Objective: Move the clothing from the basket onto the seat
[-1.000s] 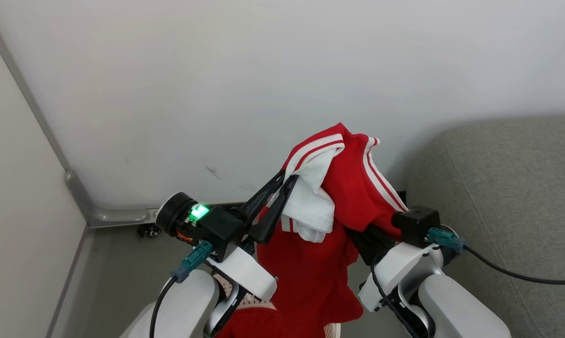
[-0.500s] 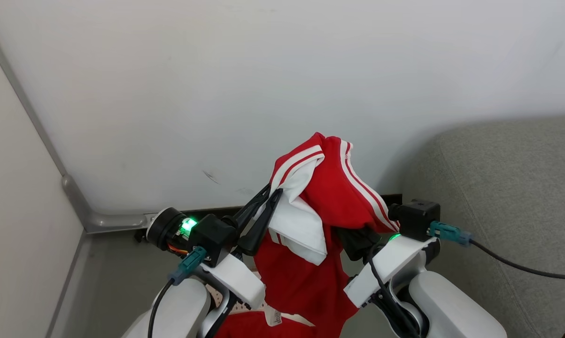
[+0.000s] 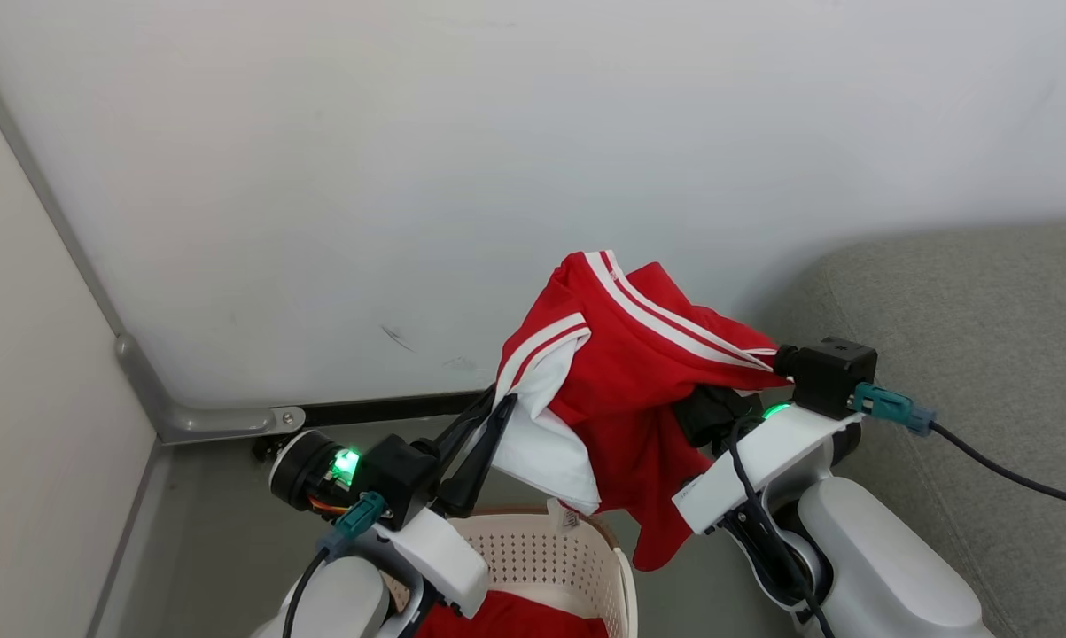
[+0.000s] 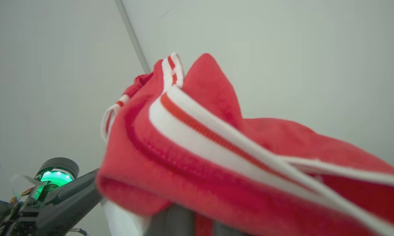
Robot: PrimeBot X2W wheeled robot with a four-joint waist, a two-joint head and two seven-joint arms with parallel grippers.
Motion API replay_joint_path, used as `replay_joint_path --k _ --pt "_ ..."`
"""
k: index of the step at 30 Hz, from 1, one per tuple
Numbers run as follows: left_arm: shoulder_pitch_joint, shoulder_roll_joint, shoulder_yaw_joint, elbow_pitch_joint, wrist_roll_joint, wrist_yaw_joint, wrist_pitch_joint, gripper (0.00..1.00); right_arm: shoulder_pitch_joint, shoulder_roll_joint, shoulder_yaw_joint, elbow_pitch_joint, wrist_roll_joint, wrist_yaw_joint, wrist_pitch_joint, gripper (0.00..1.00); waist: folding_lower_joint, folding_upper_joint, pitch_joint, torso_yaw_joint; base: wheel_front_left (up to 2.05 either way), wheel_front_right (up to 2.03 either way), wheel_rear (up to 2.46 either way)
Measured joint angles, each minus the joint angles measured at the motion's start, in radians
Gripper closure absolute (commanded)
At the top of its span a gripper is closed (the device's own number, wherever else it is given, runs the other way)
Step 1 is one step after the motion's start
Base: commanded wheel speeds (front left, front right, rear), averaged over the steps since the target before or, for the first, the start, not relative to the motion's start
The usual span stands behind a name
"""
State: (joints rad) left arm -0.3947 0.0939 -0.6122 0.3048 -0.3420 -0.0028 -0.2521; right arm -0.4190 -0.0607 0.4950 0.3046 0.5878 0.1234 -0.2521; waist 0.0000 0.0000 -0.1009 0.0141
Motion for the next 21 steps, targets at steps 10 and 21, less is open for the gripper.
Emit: replay_joint_path --k 10,21 --pt "0.058 -0.003 -0.037 0.044 -0.012 -0.019 0.0 0.08 0.0 0.0 -0.001 -0.015 0.009 0.0 0.0 1.0 0.0 0.0 -0.001 -0.003 0.0 0.0 0.0" --pt "0.074 -0.003 -0.026 0.061 -0.028 -0.018 0.0 0.0 0.001 0.0 -0.051 -0.008 -0.026 0.0 0.0 1.0 0.0 0.0 -0.005 0.001 0.0 0.0 0.0"
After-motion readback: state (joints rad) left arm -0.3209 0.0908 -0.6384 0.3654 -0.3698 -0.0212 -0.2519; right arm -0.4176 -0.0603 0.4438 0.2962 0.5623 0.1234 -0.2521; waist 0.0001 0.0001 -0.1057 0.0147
